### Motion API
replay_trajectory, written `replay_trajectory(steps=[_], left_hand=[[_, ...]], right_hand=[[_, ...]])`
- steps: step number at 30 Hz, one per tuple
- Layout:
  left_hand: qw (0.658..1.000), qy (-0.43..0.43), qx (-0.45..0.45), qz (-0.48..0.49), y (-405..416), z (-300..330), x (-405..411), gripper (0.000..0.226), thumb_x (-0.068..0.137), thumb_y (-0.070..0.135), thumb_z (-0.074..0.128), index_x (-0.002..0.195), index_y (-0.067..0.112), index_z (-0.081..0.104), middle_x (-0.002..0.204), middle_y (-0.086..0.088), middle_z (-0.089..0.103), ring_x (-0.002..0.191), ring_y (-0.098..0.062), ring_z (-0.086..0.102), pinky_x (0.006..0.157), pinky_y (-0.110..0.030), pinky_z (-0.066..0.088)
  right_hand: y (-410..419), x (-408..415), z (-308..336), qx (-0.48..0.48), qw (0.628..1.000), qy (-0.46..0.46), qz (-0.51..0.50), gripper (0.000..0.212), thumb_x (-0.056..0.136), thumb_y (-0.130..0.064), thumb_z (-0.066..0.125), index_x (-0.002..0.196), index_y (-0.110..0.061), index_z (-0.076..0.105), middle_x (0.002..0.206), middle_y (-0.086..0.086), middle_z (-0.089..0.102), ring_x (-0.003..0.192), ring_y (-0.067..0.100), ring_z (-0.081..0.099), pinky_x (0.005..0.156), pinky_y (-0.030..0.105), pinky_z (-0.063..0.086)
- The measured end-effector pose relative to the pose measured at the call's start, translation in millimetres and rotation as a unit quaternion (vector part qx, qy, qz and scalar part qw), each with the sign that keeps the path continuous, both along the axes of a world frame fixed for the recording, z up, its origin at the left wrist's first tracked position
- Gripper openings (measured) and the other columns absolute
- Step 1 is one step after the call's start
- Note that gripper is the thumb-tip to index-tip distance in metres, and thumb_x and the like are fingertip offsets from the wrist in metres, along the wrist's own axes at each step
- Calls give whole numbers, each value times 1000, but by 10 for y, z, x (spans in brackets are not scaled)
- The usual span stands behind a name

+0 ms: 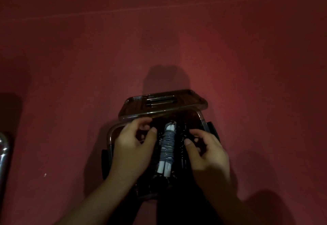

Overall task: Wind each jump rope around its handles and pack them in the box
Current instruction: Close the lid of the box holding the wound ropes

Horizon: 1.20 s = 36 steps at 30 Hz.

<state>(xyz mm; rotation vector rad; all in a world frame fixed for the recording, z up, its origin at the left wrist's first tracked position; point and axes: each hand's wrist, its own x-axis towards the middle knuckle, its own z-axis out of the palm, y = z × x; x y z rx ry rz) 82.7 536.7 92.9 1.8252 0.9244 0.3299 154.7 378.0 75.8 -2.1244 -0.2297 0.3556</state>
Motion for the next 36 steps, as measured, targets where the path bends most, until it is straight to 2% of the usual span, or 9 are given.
replay_trajectory(steps=[4,8,12,14,19,27,29,32,36], left_hand=[[979,119,162,-27,339,-75,89,40,84,50,64,118,29,63,106,6,60,99,-21,53,83,-27,33],[960,210,186,-23,448,-54,201,61,81,65,59,132,31,54,129,-1,51,122,-26,40,98,-36,33],[950,261,169,0,600,-53,284,70,78,70,58,136,32,48,141,-3,45,132,-28,35,105,-41,31],[944,297,146,-4,727,-81,322,78,77,74,56,139,28,44,144,-6,44,133,-30,37,107,-43,33],[957,273,-97,26,917,-188,394,76,75,71,62,129,18,57,120,-5,66,106,-27,64,98,-37,49],[977,187,85,52,606,50,16,81,63,71,63,127,23,51,109,2,68,107,-26,60,94,-36,49],[992,113,33,45,445,110,-187,69,63,52,78,121,25,54,100,12,69,92,-10,66,82,-29,53],[993,106,-40,28,306,59,-446,52,63,29,88,105,30,57,89,17,69,78,3,67,67,-22,52],[983,170,-70,-3,205,-114,-740,68,48,51,89,104,23,62,95,9,71,79,-2,70,70,-30,59]], right_hand=[[104,92,-72,-40,998,32,34,24,86,-32,71,110,-32,65,93,-18,57,85,-8,54,65,2,39],[234,213,-20,11,997,72,-23,20,83,-33,74,102,-31,67,86,-11,64,67,1,58,62,14,44],[299,544,33,-80,992,-96,-30,27,85,-35,71,110,-26,67,106,-3,64,97,17,58,85,26,40],[377,752,14,-163,981,-101,-11,42,86,-42,66,122,-21,61,123,8,59,116,30,51,95,31,34],[571,957,10,-88,992,92,-7,41,90,-42,63,120,-14,63,110,6,69,101,25,63,78,26,41],[355,691,41,-8,990,62,-129,33,84,-43,71,107,-22,60,102,-2,65,92,16,62,80,27,46],[236,585,62,-1,988,66,-142,33,84,-41,71,104,-20,56,96,-5,62,89,15,60,76,24,42],[93,421,64,-22,989,53,-133,37,83,-44,71,107,-22,52,97,-8,59,91,14,60,82,28,46],[-88,225,-74,-92,990,44,-100,55,76,-61,68,111,-20,58,102,-1,64,95,22,64,87,37,52]])
